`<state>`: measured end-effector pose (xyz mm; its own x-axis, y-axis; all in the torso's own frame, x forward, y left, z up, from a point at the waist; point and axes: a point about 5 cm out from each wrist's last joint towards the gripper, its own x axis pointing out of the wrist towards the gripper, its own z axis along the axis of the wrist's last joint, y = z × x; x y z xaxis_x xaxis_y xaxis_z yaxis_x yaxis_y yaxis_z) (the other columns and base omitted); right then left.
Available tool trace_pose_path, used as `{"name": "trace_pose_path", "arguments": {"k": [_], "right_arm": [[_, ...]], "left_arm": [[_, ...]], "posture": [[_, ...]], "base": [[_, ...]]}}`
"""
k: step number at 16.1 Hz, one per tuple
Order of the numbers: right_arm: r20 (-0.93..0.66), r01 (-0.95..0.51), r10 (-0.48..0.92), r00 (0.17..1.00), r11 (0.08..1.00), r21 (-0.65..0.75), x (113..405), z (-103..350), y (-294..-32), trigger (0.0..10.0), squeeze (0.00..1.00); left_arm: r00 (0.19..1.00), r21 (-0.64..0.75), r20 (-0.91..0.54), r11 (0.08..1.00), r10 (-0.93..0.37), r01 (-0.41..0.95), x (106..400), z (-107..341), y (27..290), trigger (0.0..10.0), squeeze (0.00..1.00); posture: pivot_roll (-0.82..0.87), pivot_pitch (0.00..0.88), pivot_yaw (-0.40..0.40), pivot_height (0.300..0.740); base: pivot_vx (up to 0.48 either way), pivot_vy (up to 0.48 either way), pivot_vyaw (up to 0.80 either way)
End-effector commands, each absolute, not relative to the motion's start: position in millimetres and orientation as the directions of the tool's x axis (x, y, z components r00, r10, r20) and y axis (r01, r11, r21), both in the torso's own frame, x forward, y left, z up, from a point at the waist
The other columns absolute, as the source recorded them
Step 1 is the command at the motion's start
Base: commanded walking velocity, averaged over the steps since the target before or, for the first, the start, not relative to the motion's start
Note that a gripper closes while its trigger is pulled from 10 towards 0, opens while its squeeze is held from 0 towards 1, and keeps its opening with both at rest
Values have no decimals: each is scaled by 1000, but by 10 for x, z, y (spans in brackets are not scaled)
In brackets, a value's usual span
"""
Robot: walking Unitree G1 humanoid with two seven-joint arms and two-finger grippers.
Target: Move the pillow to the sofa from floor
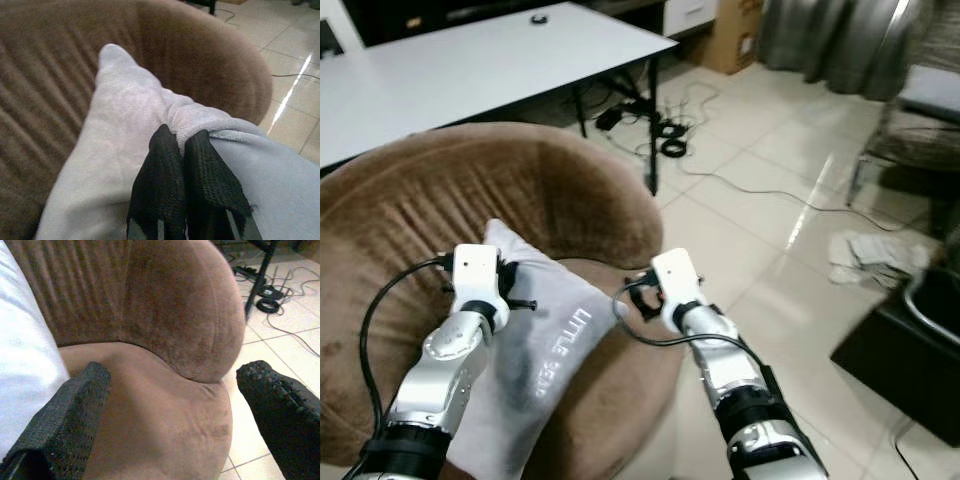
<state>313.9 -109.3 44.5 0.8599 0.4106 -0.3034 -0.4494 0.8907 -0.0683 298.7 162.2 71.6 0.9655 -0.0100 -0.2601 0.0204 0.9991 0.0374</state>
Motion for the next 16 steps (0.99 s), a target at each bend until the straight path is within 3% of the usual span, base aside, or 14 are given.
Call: {"name": "trace_pose_path", "arguments": {"k": [1, 3, 16], "right_arm": [[-292, -463, 427, 856, 884, -64, 3148, 463, -1024, 10000, 0], [-289, -462, 428, 857, 885, -58, 3146, 463, -1025, 10000, 0], [-285, -484, 452, 845, 874, -47, 3104, 447, -1020, 10000, 0]], "left_arm": [[979, 51, -204, 999, 6, 4, 3035, 856, 1679, 10000, 0], [985, 59, -173, 998, -1, 11, 3034, 878, 1666, 10000, 0], [977, 75, -212, 997, -1, 18, 3015, 822, 1628, 10000, 0]], "posture": [[-112, 0, 37, 740], [-114, 0, 38, 740], [-120, 0, 42, 740]], "base": [[465, 0, 0], [465, 0, 0], [0, 0, 0]]}}
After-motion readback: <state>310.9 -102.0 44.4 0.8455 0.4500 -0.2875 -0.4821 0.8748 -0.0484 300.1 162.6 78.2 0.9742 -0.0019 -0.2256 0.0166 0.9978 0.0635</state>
